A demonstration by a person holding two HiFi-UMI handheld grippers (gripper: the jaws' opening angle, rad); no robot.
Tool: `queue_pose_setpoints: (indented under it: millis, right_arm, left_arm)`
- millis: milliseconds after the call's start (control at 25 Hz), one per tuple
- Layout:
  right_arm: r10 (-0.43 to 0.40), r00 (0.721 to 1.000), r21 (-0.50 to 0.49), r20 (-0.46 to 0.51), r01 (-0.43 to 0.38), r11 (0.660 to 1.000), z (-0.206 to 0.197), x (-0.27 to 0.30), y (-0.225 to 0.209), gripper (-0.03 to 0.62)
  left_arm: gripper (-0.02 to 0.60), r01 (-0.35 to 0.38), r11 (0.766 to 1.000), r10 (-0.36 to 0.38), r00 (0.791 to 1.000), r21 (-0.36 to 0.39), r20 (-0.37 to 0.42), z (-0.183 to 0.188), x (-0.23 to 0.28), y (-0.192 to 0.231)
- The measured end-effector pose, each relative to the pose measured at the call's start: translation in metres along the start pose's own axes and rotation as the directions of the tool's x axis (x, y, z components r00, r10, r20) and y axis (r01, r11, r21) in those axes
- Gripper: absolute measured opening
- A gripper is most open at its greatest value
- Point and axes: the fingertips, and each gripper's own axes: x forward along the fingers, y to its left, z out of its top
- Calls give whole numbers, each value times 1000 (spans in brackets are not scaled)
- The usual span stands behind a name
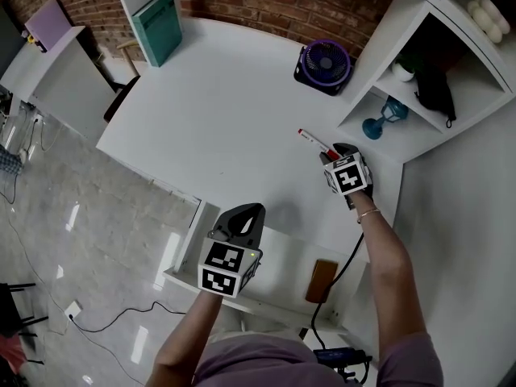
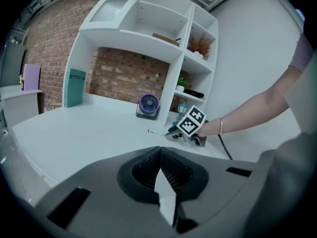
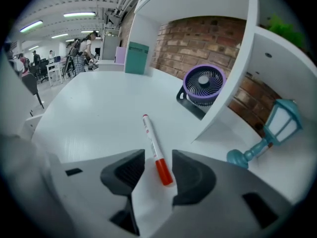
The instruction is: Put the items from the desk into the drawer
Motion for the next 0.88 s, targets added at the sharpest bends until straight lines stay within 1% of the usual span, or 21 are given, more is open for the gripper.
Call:
queue_pose_setpoints:
  millis: [320, 440, 520, 680, 880]
  right_arm:
    - [60, 998, -7, -19, -60, 998, 15, 20, 9, 178]
    - [92, 995, -17, -36, -93, 996, 16, 24, 11, 165]
    - [115, 993, -8, -40, -115, 993, 17, 25, 10, 179]
    - [154, 987, 16, -55, -153, 988, 16, 25, 11, 176]
    - [205, 976, 10, -71, -205, 979, 15, 28, 16, 143]
  left_arm:
    - [-2, -10, 1000, 10, 1000, -27, -11, -5, 2, 16]
    - [-2, -14, 999, 13, 1000, -34, -16, -7, 2, 21]
    - [-2, -15, 999, 14, 1000, -38, -19, -8, 3, 24]
    - [-2, -11, 999, 10, 1000, -46, -24, -11, 3, 25]
    - [-2, -14, 999, 12, 999, -52, -30, -14, 4, 28]
